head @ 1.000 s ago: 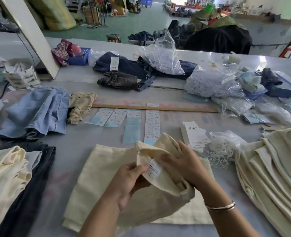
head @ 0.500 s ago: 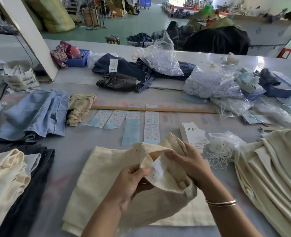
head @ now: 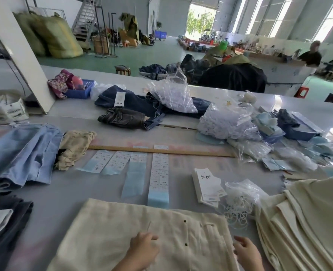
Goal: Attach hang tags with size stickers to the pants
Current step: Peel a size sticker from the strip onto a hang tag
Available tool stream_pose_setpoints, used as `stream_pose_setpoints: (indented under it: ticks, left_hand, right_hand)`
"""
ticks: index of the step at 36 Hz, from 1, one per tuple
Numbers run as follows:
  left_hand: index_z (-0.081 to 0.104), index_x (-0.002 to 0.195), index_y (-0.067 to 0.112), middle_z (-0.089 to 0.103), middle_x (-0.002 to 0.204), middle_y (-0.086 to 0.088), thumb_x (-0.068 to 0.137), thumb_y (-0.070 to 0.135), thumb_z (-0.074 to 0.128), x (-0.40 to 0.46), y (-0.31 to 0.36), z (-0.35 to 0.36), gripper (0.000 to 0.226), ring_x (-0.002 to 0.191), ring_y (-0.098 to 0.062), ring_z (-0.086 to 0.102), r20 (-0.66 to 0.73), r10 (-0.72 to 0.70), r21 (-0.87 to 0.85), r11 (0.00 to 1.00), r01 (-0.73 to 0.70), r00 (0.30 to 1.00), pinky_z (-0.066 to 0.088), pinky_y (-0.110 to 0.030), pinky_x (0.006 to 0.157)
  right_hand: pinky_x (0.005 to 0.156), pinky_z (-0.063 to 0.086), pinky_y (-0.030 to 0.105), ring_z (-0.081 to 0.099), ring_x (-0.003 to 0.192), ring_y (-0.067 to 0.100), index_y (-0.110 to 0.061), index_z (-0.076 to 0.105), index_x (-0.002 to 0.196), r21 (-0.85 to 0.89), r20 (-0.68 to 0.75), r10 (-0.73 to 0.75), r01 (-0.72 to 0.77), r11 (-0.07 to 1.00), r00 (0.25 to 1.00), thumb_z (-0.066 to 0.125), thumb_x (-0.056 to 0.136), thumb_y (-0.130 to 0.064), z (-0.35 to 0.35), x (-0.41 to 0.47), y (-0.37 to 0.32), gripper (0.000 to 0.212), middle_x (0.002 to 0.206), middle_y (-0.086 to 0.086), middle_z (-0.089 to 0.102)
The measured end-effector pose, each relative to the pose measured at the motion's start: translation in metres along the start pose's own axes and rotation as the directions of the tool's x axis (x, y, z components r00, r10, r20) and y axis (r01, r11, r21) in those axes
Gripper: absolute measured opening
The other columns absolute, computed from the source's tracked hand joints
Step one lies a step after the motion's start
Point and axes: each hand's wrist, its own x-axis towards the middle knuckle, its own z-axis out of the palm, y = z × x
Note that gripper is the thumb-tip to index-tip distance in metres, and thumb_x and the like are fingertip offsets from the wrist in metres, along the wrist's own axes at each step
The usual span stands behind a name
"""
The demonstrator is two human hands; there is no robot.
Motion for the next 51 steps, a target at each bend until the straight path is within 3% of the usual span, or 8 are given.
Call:
stream_pose_setpoints:
  ticks: [6, 14, 20, 26, 32, 41, 45, 51]
  left_hand:
    - [0.042, 0.106, 0.044, 0.018, 0.107, 0.004, 0.086, 0.037, 0.050, 0.022, -0.019, 0.002, 0.023, 0.128, -0.020, 0.028, -0.015, 0.006, 0.262, 0.965, -0.002, 1.000, 0.038, -0.042, 0.103]
    - [0.030, 0.077, 0.037, 0.024, 0.110, -0.003, 0.092, 0.029, 0.042, 0.045, -0.024, -0.009, 0.021, 0.119, -0.026, 0.042, -0.054, 0.031, 0.240, 0.971, -0.018, 0.998, 0.028, -0.025, 0.107]
    - [0.032, 0.075, 0.037, 0.029, 0.119, -0.005, 0.092, 0.025, 0.037, 0.062, -0.029, -0.011, 0.022, 0.113, -0.025, 0.042, -0.017, 0.010, 0.247, 0.969, -0.005, 1.000, 0.029, -0.025, 0.103]
    - [0.033, 0.064, 0.037, 0.022, 0.105, -0.001, 0.086, 0.032, 0.046, 0.068, -0.029, -0.012, 0.026, 0.098, -0.021, 0.044, -0.007, 0.058, 0.265, 0.963, -0.054, 0.998, 0.032, -0.023, 0.102]
    - [0.034, 0.061, 0.038, 0.030, 0.108, -0.001, 0.084, 0.030, 0.051, 0.065, -0.030, -0.015, 0.030, 0.113, -0.021, 0.052, 0.022, 0.074, 0.256, 0.964, -0.077, 0.997, 0.034, -0.016, 0.100]
    - [0.037, 0.062, 0.034, 0.028, 0.105, -0.001, 0.083, 0.035, 0.056, 0.057, -0.024, -0.021, 0.027, 0.112, -0.020, 0.051, 0.020, 0.019, 0.227, 0.974, -0.023, 1.000, 0.035, -0.020, 0.101]
    - [0.038, 0.062, 0.032, 0.027, 0.106, 0.001, 0.084, 0.031, 0.053, 0.057, -0.024, -0.022, 0.027, 0.113, -0.020, 0.050, 0.027, 0.005, 0.192, 0.981, -0.010, 1.000, 0.035, -0.022, 0.103]
    - [0.065, 0.104, 0.027, 0.034, 0.122, -0.005, 0.088, 0.035, 0.052, 0.061, -0.021, -0.023, 0.022, 0.121, -0.025, 0.046, 0.066, -0.030, 0.173, 0.985, 0.018, 0.997, 0.032, -0.023, 0.107]
  right_hand:
    - [0.078, 0.045, 0.028, 0.067, 0.091, 0.023, -0.009, 0.073, 0.101, -0.324, 0.054, -0.570, 0.554, 0.767, 0.820, 0.065, 0.083, -0.004, 0.018, 0.013, -0.068, 0.020, 0.102, 0.007, 0.072]
    - [0.102, 0.037, 0.029, 0.046, 0.129, 0.021, -0.012, 0.046, 0.135, -0.653, 0.301, -0.560, 0.595, 0.469, 0.772, 0.050, 0.090, -0.015, 0.050, 0.078, -0.111, 0.046, 0.144, 0.004, 0.044]
    - [0.087, 0.047, 0.030, 0.062, 0.108, 0.022, -0.017, 0.058, 0.117, -0.714, 0.371, -0.646, 0.650, 0.261, 0.667, 0.057, 0.088, -0.026, 0.047, 0.099, -0.097, 0.030, 0.126, -0.002, 0.059]
    - [0.032, 0.036, 0.019, 0.052, 0.031, 0.013, -0.016, 0.056, 0.052, -0.687, 0.434, -0.789, 0.726, 0.022, 0.435, 0.096, 0.030, -0.014, 0.034, 0.096, -0.101, 0.045, 0.042, 0.001, 0.053]
    - [0.023, 0.026, 0.022, 0.047, 0.023, 0.016, -0.018, 0.047, 0.047, -0.709, 0.419, -0.743, 0.699, 0.091, 0.521, 0.095, 0.026, -0.008, 0.031, 0.097, -0.109, 0.054, 0.032, 0.002, 0.046]
    - [0.032, 0.039, 0.028, 0.055, 0.034, 0.023, -0.023, 0.036, 0.060, -0.683, 0.358, -0.811, 0.722, 0.112, 0.464, 0.091, 0.054, -0.009, 0.036, 0.092, -0.101, 0.056, 0.044, 0.005, 0.054]
    - [0.065, 0.046, 0.031, 0.067, 0.085, 0.023, -0.026, 0.033, 0.067, -0.711, 0.309, -0.680, 0.636, 0.301, 0.666, 0.052, 0.092, -0.041, 0.038, 0.098, -0.096, 0.035, 0.090, 0.000, 0.068]
    - [0.058, 0.037, 0.035, 0.062, 0.074, 0.035, -0.015, 0.048, 0.070, -0.475, 0.075, -0.625, 0.579, 0.663, 0.777, 0.061, 0.091, -0.026, 0.029, 0.091, -0.126, 0.026, 0.069, 0.009, 0.061]
